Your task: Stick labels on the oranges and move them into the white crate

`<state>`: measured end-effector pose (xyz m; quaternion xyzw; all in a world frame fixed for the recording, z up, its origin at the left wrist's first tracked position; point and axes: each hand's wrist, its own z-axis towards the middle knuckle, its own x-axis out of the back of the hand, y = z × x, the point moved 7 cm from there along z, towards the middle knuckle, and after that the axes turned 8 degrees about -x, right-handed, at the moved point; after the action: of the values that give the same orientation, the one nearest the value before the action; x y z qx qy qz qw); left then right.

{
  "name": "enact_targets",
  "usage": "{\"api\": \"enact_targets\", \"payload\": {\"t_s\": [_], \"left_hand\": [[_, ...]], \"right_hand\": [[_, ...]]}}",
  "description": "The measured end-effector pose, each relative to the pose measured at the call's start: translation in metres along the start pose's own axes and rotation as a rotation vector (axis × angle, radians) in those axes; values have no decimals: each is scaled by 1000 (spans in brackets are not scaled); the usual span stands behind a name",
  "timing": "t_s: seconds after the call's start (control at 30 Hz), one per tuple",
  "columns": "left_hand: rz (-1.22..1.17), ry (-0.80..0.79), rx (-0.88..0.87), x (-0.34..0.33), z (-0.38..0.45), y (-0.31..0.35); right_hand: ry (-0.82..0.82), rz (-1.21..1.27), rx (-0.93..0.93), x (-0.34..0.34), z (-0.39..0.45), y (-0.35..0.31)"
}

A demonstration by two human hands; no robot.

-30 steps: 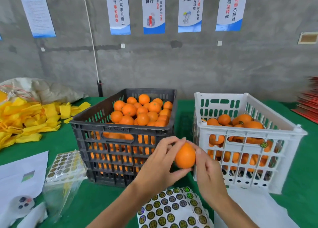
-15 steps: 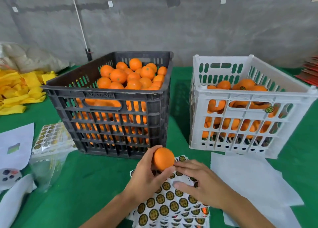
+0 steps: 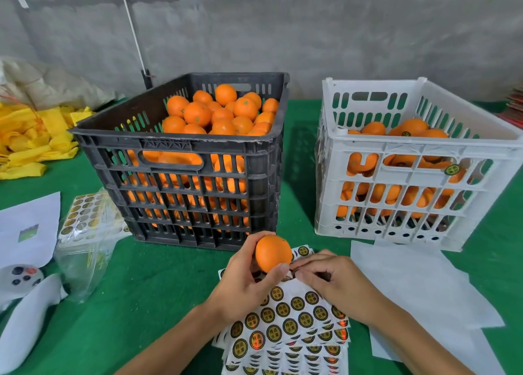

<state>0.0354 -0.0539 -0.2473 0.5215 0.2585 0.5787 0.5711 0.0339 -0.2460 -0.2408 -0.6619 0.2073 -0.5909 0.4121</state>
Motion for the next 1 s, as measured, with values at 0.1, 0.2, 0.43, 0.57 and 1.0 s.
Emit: {"api": "enact_targets", "payload": {"t_s": [0.1, 0.2, 0.43, 0.57, 1.0], "left_hand": [[-23, 4, 4, 0, 0, -1], [-62, -2, 8, -1, 0, 0], [-167, -22, -2, -1, 0, 6], [-227, 0, 34, 2, 1, 2], [-170, -7, 60, 2, 1, 2]], "right_hand": [[6, -38, 11, 0, 0, -2], [17, -38, -7, 0, 0, -3], [-81, -160, 43, -6, -3, -9], [-135, -214, 76, -13, 1, -12], [-103, 69, -33, -13, 8, -11]]}}
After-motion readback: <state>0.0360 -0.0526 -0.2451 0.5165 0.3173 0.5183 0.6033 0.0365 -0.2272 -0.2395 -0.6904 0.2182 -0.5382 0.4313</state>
